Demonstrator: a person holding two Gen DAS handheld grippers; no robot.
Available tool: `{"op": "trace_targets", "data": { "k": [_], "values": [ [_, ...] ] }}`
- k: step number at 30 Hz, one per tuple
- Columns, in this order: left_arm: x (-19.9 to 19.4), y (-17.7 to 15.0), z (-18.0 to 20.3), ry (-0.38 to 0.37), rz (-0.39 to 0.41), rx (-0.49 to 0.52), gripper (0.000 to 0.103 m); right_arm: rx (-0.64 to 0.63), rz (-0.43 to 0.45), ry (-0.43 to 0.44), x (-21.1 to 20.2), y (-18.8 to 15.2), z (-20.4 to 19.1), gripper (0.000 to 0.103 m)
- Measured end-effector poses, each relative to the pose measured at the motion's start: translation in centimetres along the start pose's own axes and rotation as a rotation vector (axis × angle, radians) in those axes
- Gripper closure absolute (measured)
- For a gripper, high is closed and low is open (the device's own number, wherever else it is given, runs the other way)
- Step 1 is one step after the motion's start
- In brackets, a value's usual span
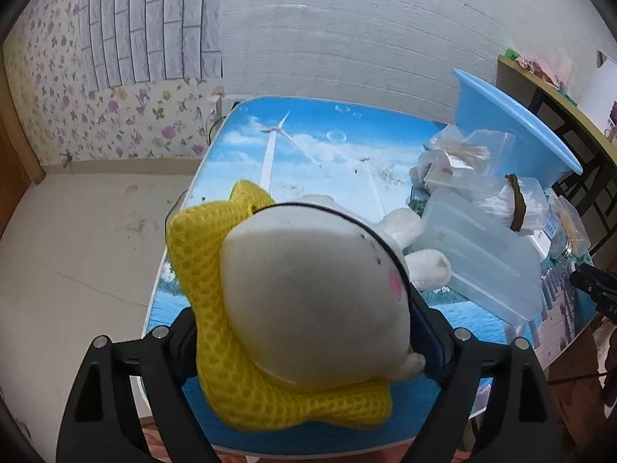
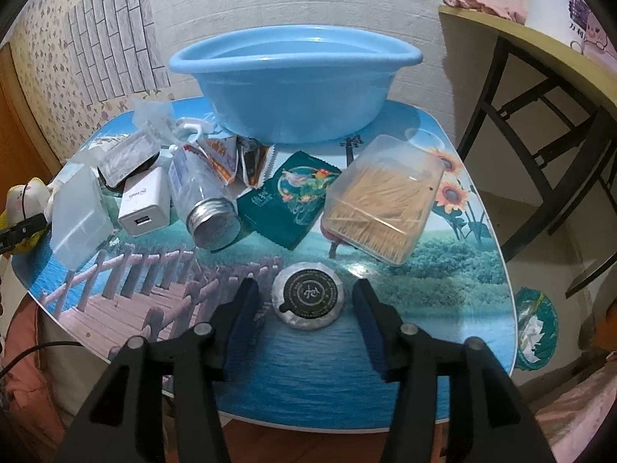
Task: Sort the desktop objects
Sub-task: 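Lift the doll and soap tin and carry both over the basin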
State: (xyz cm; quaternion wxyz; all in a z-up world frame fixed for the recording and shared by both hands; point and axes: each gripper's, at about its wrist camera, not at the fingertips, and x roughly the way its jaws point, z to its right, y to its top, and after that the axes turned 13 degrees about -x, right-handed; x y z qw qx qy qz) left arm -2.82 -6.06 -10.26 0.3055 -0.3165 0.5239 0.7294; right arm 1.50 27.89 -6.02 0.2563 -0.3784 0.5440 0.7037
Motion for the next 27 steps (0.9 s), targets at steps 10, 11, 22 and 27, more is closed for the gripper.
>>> {"op": "trace_targets", "data": {
  "k": [10,11,22,27],
  "values": [
    [-3.5,0.8,1.2,-0.075,0.074,0.01,0.032,0.0,0.036,0.01,-1.0,0.2,0.3,0.066],
    [-4.0,1.0,1.4,-0.083,0.083,0.01,0.032,0.0,0.049,0.01,-1.3,0.4,0.2,0.066],
    [-7.8,2.7,5.6,-0.159,0.139,0.08,0.032,-0.041,0.187,0.065,-5.1,2.9,-1.0,0.066],
    [-7.3,3.7,8.0,-0.185,0.125,0.099,0.032,-0.064,0.244,0.115,-6.5,4.6,-1.1,0.066]
  ]
}}
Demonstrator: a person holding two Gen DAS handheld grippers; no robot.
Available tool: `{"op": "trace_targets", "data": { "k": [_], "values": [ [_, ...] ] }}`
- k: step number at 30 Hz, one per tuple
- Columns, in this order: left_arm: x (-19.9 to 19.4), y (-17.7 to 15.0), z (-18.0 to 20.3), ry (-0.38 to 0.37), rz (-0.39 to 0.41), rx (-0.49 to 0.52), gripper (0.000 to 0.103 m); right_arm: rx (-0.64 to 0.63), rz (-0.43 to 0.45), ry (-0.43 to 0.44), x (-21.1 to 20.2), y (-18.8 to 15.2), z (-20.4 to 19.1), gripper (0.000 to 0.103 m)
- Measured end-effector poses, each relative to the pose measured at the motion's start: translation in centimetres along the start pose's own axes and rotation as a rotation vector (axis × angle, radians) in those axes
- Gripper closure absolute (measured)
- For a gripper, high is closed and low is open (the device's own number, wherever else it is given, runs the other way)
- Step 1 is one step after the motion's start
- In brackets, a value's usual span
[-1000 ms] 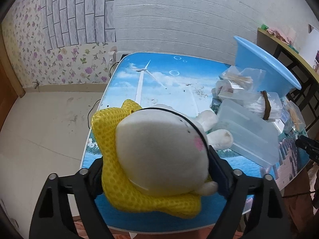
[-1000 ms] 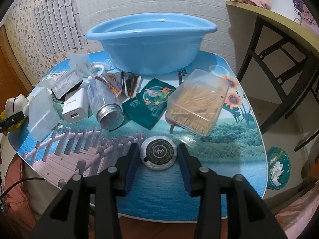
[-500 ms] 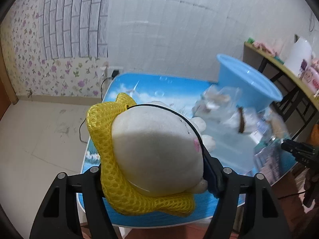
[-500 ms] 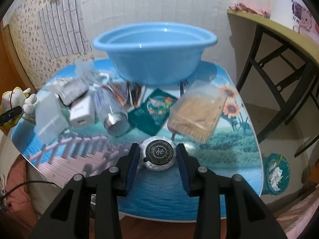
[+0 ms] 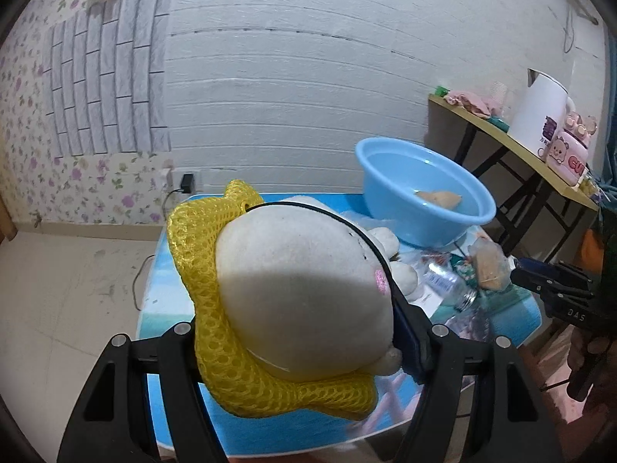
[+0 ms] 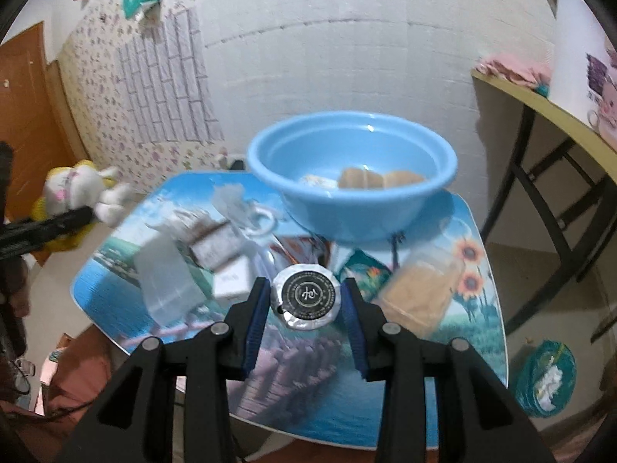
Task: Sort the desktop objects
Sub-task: 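Lift the doll and soap tin and carry both over the basin, then lower the doll and soap tin into the basin and open both tools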
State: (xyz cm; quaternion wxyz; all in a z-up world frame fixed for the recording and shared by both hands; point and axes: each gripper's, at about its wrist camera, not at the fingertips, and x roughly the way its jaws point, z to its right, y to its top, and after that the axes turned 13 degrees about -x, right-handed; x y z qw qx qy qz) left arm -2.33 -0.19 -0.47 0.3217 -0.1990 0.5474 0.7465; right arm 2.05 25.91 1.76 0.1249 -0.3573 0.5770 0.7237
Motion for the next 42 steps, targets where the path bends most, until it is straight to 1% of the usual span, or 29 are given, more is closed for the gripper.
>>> {"op": "trace_targets", "data": {
  "k": [4,10,12,15,18,22,24,27,30,32,34,36,37,42],
  "values": [
    [0.6,1.2,2.5,-0.04,0.004,0.027,0.032,-0.022,0.045,0.003,-0.5,1.7,0.2,0.066],
    [2.5,3.4,6.7,-0.089,0.0,0.094,0.032,-0.043,0.064,-0.022,0.2,3.8,2.3,0.066],
    [3.4,4.1,8.0,-0.099,-0.004,0.117,0.032,-0.039,0.053,-0.016,1.1,4.5,3.5,0.066],
    [5.8,5.0,10.2,-0.104,-0.025,0.158,0.032,-0.038,0.033,-0.022,2.4,5.3,5.1,0.066],
    [7.8,5.8,11.5,-0.103,-0.044,0.188,0.032,-0.048,0.008,-0.008,4.0,6.1,6.7,0.066],
    [10.8,6.8,13.8,-0.117,-0.068,0.225,0.032,-0.07,-0.027,-0.012,6.0,6.8,8.4,0.066],
    [12.0,7.1,14.6,-0.121,-0.08,0.24,0.032,-0.085,-0.049,-0.017,6.8,7.1,9.1,0.066],
    [14.2,7.5,15.6,-0.124,-0.104,0.265,0.032,-0.1,-0.059,-0.023,7.7,7.5,10.4,0.066],
    [16.5,7.7,16.6,-0.111,-0.132,0.293,0.031,-0.105,-0.079,-0.019,8.9,8.0,11.4,0.066],
    [17.3,7.7,16.9,-0.101,-0.14,0.305,0.031,-0.108,-0.092,-0.015,9.7,8.3,11.8,0.066],
    [17.9,7.7,17.0,-0.11,-0.157,0.308,0.026,-0.109,-0.102,-0.002,10.5,8.7,12.2,0.066],
    [18.1,7.8,17.0,-0.115,-0.158,0.309,0.012,-0.106,-0.119,0.006,11.4,8.9,12.6,0.066],
    [18.1,7.9,16.9,-0.118,-0.155,0.308,0.01,-0.104,-0.127,0.007,11.7,8.9,12.7,0.066],
    [17.8,8.2,16.3,-0.112,-0.137,0.294,0.009,-0.098,-0.168,0.021,13.5,8.8,13.0,0.066]
  ]
}}
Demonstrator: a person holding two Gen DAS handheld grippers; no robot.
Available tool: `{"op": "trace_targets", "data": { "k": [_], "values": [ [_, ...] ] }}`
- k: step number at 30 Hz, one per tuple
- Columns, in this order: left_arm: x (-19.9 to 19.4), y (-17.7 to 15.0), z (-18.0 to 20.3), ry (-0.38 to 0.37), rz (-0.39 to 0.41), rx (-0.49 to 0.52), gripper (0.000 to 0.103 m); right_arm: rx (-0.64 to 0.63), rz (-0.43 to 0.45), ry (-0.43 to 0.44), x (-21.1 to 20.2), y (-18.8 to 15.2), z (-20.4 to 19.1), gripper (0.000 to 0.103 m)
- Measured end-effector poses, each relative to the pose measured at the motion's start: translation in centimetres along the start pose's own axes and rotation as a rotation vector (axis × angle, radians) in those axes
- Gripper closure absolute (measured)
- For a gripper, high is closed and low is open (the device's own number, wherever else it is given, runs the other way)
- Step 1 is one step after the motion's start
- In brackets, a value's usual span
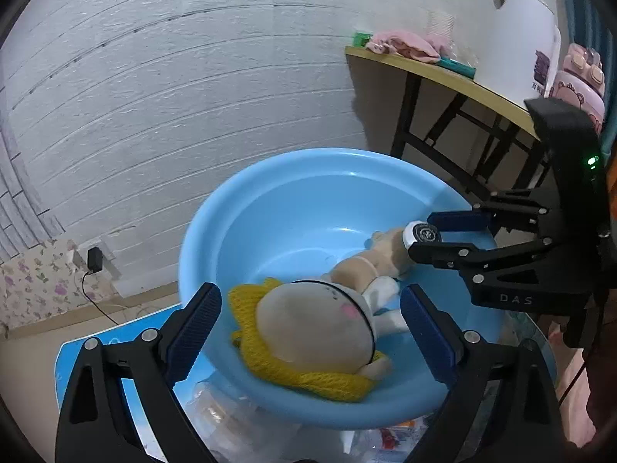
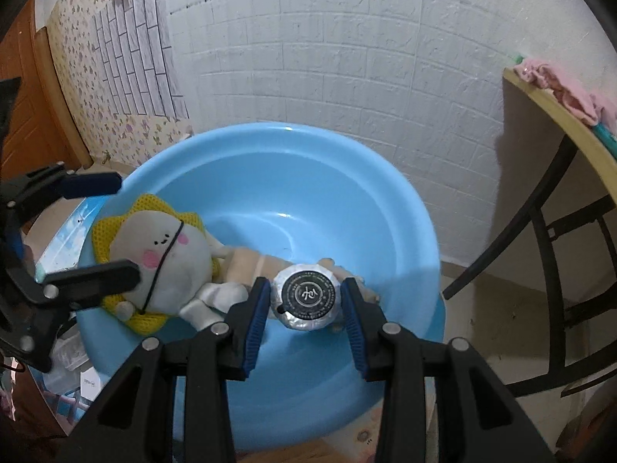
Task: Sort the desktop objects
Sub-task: 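Lower the doll and soap tin into the basin and open both tools, then withdraw both tools from the basin back over the table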
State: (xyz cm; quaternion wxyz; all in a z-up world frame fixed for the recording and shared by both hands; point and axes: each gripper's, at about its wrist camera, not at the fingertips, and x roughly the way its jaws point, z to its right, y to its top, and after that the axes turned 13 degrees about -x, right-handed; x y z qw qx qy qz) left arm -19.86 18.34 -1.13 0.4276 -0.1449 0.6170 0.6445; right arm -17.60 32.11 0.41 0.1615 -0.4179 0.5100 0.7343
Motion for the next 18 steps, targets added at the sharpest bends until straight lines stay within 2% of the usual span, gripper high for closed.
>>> {"op": "trace_targets", "data": {
  "k": [11,14,15,18],
  "values": [
    [-2.4,-1.0,-2.5,0.026,0.026,-0.067,0.009,0.067,0.002,-0.023,0.4,0.1,-0.4,0.065],
    [-3.2,-1.4,-3.1,0.035,0.033,-0.08,0.009,0.078,0.014,-0.039,-0.4,-0.1,-0.5,0.057],
    [-3.5,-1.5,-3.3,0.039,0.034,-0.083,0.009,0.079,0.025,-0.05,-0.8,-0.1,-0.6,0.051],
    [-4.5,-2.1,-3.7,0.045,0.041,-0.092,0.009,0.089,0.072,-0.072,-2.4,-0.2,-0.7,0.05]
  ]
}}
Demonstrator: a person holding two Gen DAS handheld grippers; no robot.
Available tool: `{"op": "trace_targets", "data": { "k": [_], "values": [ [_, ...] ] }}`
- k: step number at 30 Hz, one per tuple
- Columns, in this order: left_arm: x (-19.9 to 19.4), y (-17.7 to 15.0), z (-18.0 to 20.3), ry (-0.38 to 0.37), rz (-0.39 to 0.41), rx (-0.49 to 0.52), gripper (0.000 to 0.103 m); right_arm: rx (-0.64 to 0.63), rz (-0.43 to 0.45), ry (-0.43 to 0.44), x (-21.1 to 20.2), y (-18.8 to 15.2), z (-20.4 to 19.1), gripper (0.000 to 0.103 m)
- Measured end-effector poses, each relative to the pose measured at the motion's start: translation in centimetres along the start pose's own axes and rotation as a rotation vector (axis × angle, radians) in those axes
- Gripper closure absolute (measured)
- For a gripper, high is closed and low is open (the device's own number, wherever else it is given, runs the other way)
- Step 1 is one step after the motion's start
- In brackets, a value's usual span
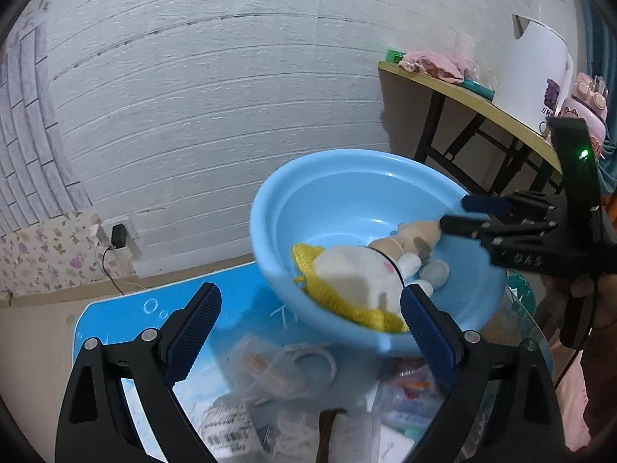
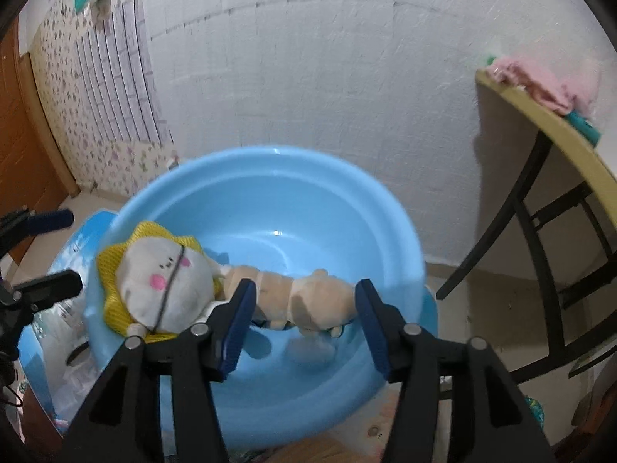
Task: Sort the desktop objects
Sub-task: 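Withdraw both tools from the basin back over the table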
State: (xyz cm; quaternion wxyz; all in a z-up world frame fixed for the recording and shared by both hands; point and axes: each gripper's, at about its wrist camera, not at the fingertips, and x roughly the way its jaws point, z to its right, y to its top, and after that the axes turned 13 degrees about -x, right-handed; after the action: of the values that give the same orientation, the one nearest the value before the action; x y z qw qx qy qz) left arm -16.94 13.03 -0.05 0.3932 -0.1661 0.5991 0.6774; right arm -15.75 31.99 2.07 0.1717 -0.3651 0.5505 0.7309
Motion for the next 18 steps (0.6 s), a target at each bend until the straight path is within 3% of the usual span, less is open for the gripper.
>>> {"op": "trace_targets", "data": {
  "k": [3,7,8,9,10,18],
  "values": [
    [-1.3,-0.5,-0.6,0.007,0.016,-0.015,0.009,0.041,0.058,-0.012,-2.1,-0.1,0.3,0.05],
    [-3.6,-1.2,-1.5,0.02,0.049,-0.045,0.008,0.072,0.244,-0.036,-6.8,-0.6,-0.1,0.05],
    [-4.1,-1.4,-1.7,0.024,0.056,-0.053,0.004,0.076,0.28,-0.042,-7.8,-0.7,-0.3,0.048],
    [-4.7,-1.6,-2.0,0.027,0.063,-0.063,0.001,0.082,0.306,-0.047,-8.8,-0.9,-0.5,0.04],
    [-5.3,-1.9,-2.3,0.028,0.072,-0.077,0.0,0.089,0.309,-0.04,-9.3,-1.0,-0.6,0.031],
    [-9.0,-4.5,-3.6,0.066,0.11,-0.104,0.0,0.163,0.24,0.008,-10.6,-3.4,-1.6,0.031]
  ]
}}
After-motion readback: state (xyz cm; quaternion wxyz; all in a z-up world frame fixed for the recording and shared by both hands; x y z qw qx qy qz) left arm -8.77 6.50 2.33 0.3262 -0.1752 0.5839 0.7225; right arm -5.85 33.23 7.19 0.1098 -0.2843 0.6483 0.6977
